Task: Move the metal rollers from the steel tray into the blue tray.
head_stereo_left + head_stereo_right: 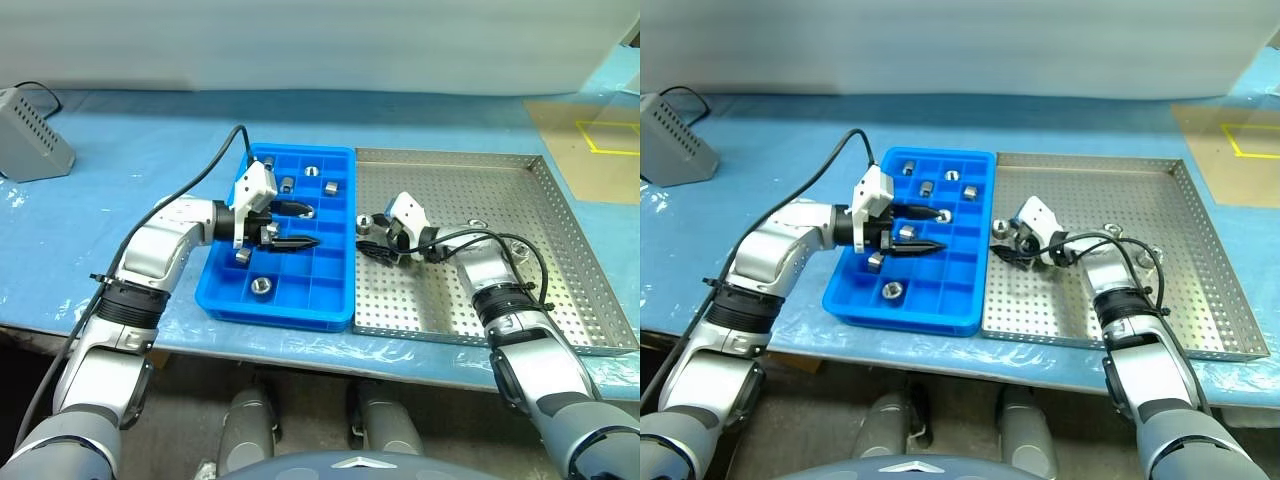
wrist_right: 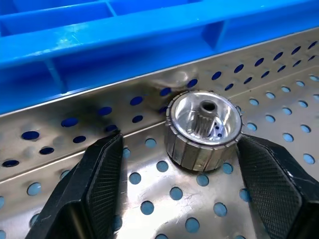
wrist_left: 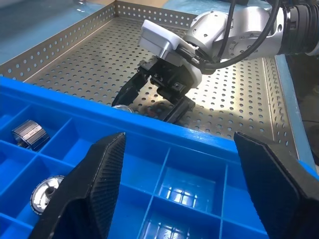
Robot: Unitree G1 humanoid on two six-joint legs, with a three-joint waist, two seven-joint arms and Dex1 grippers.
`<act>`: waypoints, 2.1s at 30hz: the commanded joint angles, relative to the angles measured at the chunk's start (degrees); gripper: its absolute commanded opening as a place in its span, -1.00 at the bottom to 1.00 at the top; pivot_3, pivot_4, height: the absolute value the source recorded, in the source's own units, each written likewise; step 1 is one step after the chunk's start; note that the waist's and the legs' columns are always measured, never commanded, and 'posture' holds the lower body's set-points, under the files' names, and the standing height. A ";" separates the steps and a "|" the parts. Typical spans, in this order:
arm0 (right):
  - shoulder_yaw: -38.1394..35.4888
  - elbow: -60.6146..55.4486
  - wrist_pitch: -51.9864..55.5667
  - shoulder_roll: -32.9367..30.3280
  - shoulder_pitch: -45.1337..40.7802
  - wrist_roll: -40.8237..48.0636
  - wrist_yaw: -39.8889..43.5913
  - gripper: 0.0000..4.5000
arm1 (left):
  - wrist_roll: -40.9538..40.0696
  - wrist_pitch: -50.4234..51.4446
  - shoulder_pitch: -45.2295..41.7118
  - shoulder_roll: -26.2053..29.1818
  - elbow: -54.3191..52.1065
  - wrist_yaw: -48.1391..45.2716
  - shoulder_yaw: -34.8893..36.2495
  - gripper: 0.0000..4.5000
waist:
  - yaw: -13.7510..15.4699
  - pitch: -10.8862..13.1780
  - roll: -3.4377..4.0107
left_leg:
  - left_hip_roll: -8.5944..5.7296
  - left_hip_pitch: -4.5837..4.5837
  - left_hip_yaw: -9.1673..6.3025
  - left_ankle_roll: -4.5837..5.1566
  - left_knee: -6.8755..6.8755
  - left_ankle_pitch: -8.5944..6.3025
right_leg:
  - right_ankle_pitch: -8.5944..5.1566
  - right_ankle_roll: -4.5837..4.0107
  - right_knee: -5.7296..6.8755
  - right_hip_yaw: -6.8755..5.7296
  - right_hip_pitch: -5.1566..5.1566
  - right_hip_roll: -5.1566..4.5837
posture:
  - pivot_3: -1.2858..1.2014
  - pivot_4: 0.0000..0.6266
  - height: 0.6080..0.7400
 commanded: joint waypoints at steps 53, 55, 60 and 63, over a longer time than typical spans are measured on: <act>9.62 -50.36 19.26 -4.76 3.74 7.07 9.52 -0.29 | -5.22 2.33 9.19 14.98 -13.98 -5.33 8.77 0.65 | 1.60 0.08 -0.14 | 0.03 -0.07 0.09 -0.26 -0.67 0.14 | -0.08 -0.13 -0.27 0.04 -0.33 0.07 | -0.06 -0.52 1.00; 10.44 -45.87 17.28 -3.29 2.46 6.60 10.01 -0.29 | -5.67 3.40 11.10 15.60 -15.60 -4.23 9.58 0.65 | 1.81 0.08 -0.14 | 0.03 0.00 0.09 -0.29 -0.64 0.14 | -0.07 -0.13 -0.24 0.05 -0.27 0.06 | -0.03 -0.52 1.00; 11.67 -32.74 12.71 0.78 -0.36 5.27 10.29 -0.29 | -8.16 6.23 15.01 15.53 -20.86 -0.63 11.59 0.65 | 2.16 0.09 -0.16 | 0.07 0.07 0.05 -0.43 -0.66 0.22 | -0.08 -0.13 -0.09 0.04 -0.28 0.07 | 0.01 -0.52 1.00; 11.72 -29.83 12.65 1.84 -0.83 5.81 11.98 -0.29 | -8.70 6.96 17.16 15.90 -22.91 0.88 12.02 0.65 | 2.52 0.09 -0.16 | 0.07 0.05 0.05 -0.43 -0.67 0.23 | -0.08 -0.13 -0.08 0.04 -0.30 0.08 | 0.02 -0.52 1.00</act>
